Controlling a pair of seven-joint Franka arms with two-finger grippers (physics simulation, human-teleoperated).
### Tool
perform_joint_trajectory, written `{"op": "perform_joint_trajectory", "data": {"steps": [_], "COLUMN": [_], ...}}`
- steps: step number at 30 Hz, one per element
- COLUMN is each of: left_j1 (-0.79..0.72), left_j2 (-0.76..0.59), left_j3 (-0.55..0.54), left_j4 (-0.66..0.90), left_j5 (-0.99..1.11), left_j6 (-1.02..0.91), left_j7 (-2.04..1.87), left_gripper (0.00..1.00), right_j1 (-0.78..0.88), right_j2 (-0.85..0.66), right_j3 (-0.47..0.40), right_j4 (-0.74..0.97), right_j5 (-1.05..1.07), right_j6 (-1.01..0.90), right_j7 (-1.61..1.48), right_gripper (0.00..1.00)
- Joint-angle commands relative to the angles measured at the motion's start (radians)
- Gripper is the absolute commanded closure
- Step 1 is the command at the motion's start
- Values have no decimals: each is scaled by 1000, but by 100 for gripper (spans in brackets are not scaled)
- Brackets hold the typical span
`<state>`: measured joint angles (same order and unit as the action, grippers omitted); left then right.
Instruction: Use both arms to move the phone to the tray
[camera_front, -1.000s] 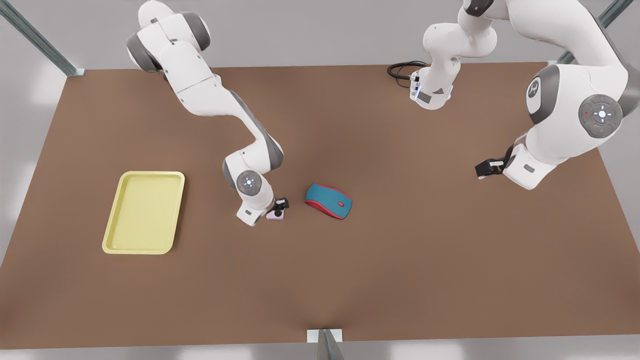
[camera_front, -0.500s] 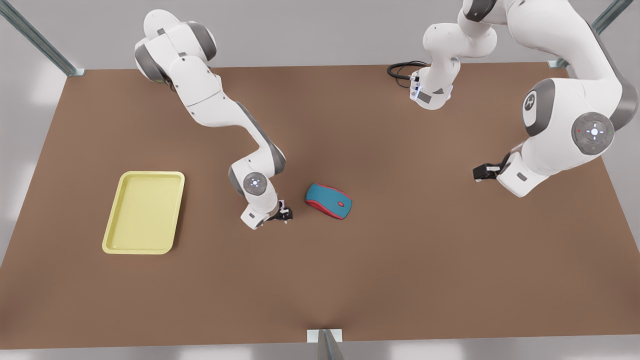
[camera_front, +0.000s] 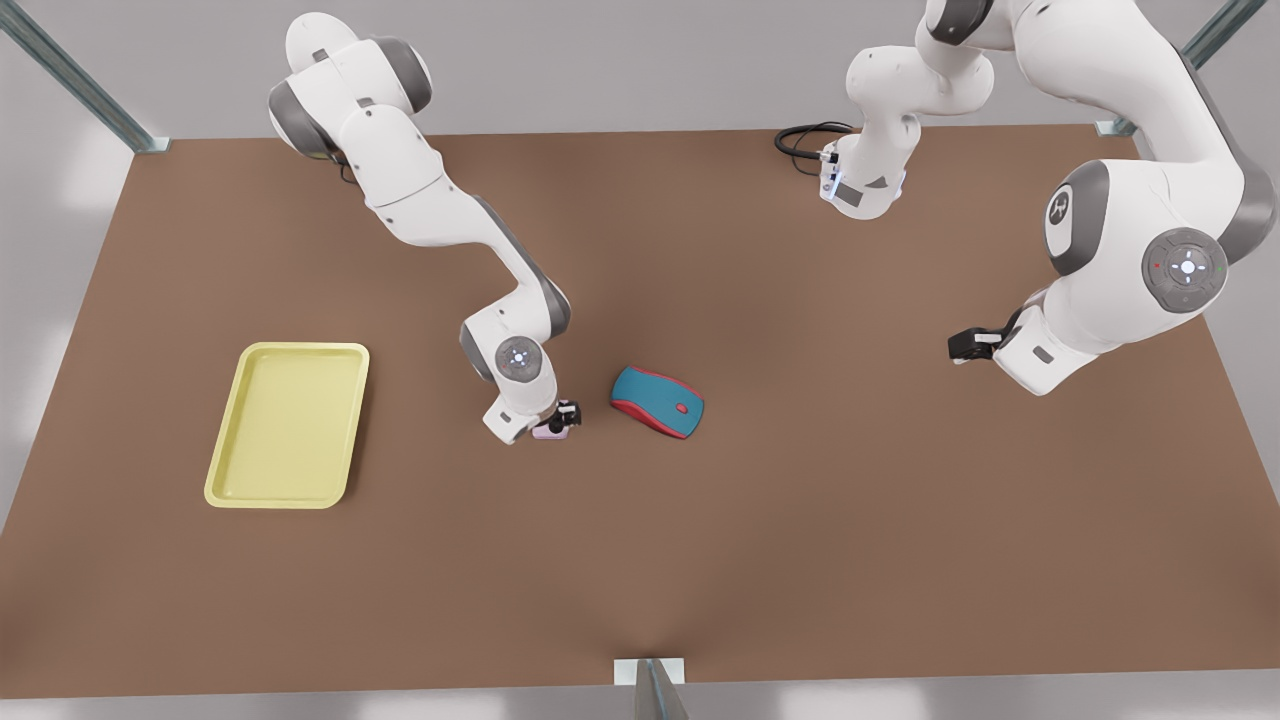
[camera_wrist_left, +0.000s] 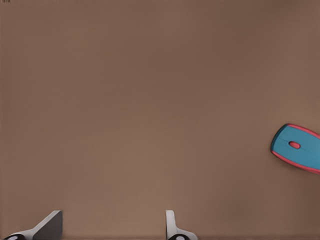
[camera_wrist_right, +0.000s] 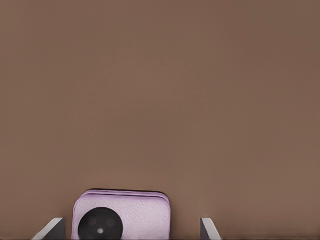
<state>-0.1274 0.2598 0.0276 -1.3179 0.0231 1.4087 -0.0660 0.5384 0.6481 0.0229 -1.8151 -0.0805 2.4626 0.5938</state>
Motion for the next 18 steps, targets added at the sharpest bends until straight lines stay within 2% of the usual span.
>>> {"op": "perform_joint_trajectory", "data": {"steps": [1, 18], "left_j1": [0, 2], "left_j2": [-1, 4], "left_j3": [0, 0], "left_j4": [0, 0], "left_j5": [1, 1], "left_j6": [1, 18], "left_j7": [26, 28], "left_gripper": [0, 0], "right_j1": [0, -8], "right_j2": [1, 8], "right_j3": [2, 12], "right_j4": [-1, -1], "right_j5": [2, 16], "right_j6": [6, 27], "right_j7": [92, 113], "right_gripper": [0, 0]}}
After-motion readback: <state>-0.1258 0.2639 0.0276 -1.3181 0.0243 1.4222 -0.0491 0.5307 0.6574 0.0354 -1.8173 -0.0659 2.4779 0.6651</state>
